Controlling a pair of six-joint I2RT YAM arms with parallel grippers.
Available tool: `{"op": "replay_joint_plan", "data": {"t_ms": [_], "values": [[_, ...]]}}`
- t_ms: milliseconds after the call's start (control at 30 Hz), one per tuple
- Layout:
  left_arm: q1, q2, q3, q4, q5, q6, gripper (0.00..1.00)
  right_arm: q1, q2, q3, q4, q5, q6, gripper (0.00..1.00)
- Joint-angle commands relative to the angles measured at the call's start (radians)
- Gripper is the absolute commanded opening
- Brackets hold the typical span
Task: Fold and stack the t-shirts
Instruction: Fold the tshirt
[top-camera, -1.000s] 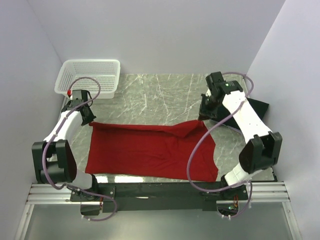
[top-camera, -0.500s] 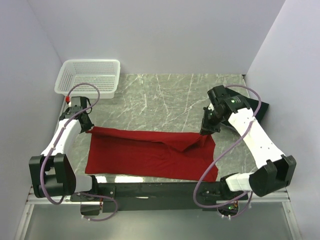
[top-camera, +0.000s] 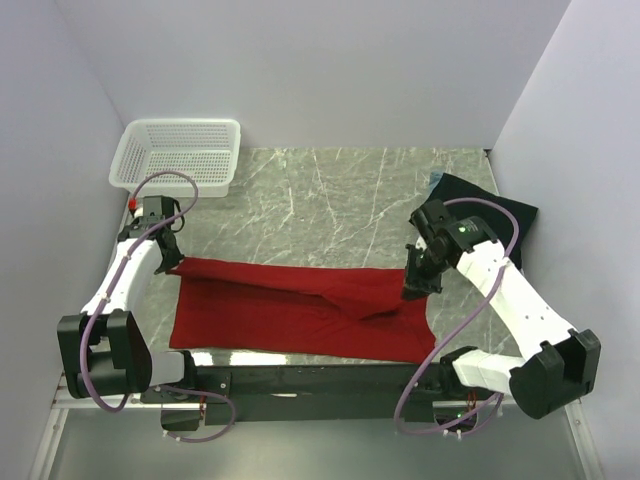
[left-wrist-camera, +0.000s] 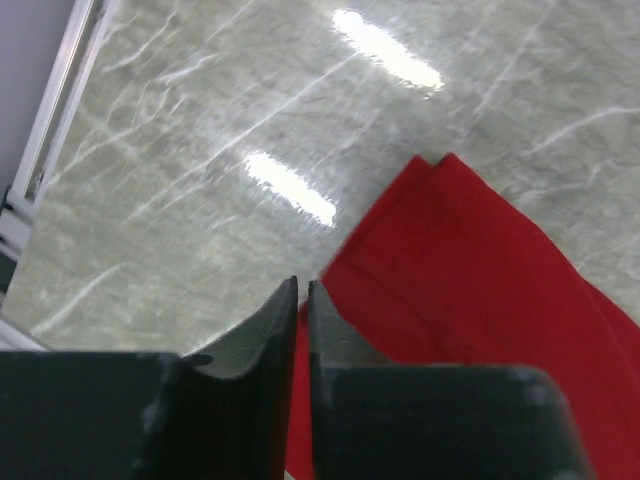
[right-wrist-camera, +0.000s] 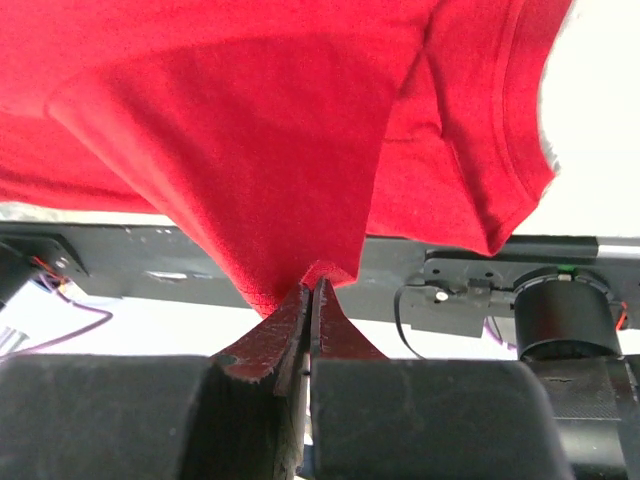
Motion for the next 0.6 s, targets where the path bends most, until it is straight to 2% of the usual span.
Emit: {"op": "replay_joint_plan", "data": {"t_ms": [0, 67, 100, 133, 200, 233, 333, 400, 567], "values": [[0.003, -0.004, 0.064, -0.052, -0.074, -0.023, 0.17, 0.031, -0.036, -0.036, 0.008, -0.011, 0.027, 0.0], [0.008, 0.01, 0.082, -0.092, -0.09, -0.037, 0.38, 0.04, -0.037, -0.069, 0.014, -0.01, 0.03, 0.0], [0.008, 0.009, 0.094, -0.1, -0.093, -0.042, 0.43, 0.052, -0.034, -0.089, 0.014, -0.008, 0.027, 0.0], [0.014, 0.007, 0.1, -0.114, -0.097, -0.042, 0.56, 0.057, -0.033, -0.099, 0.008, -0.011, 0.024, 0.0], [0.019, -0.002, 0.11, -0.121, -0.099, -0.042, 0.66, 0.071, -0.025, -0.112, -0.004, -0.007, 0.014, 0.12], [0.02, -0.016, 0.113, -0.121, -0.097, -0.042, 0.72, 0.084, -0.025, -0.117, -0.015, -0.002, 0.012, 0.27], [0.014, -0.031, 0.125, -0.112, -0.047, -0.057, 0.73, 0.088, -0.034, -0.096, -0.02, 0.004, 0.004, 0.44], [-0.009, -0.034, 0.13, -0.086, 0.014, -0.092, 0.72, 0.086, -0.027, -0.079, -0.011, 0.026, 0.006, 0.48], [-0.108, 0.044, 0.121, -0.014, 0.175, -0.192, 0.73, 0.043, 0.039, -0.092, 0.113, 0.056, 0.009, 0.48]]}}
